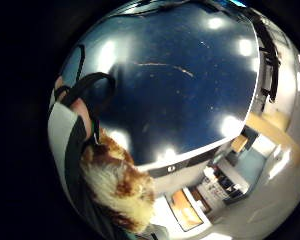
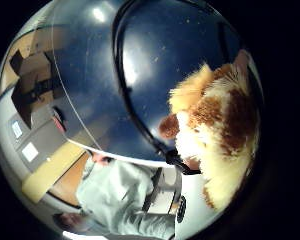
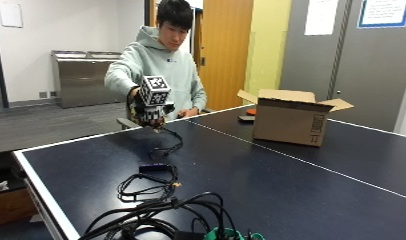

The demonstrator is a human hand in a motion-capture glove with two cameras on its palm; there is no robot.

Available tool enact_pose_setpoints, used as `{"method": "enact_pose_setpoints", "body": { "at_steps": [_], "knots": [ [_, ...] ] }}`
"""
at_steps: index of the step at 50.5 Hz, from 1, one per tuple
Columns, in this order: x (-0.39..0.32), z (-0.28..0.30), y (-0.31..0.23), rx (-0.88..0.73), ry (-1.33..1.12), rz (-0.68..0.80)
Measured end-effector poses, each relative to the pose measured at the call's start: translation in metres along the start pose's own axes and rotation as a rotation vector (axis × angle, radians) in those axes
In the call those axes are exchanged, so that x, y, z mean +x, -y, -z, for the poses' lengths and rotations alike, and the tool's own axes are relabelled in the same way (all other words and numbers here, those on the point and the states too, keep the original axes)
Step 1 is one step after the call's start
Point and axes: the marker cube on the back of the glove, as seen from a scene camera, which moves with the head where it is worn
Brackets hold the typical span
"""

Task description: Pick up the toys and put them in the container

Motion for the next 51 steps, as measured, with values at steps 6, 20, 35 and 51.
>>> {"method": "enact_pose_setpoints", "body": {
  "at_steps": [6, 20, 35, 51],
  "knots": [
    [-0.016, 0.045, 0.000, -0.033, 0.004, 0.081],
    [-0.127, 0.138, -0.052, 0.107, -0.061, 0.294],
    [-0.284, 0.264, -0.075, 0.632, -0.009, 0.670],
    [-0.413, 0.289, -0.046, 0.949, 0.108, 0.782]
  ]
}}
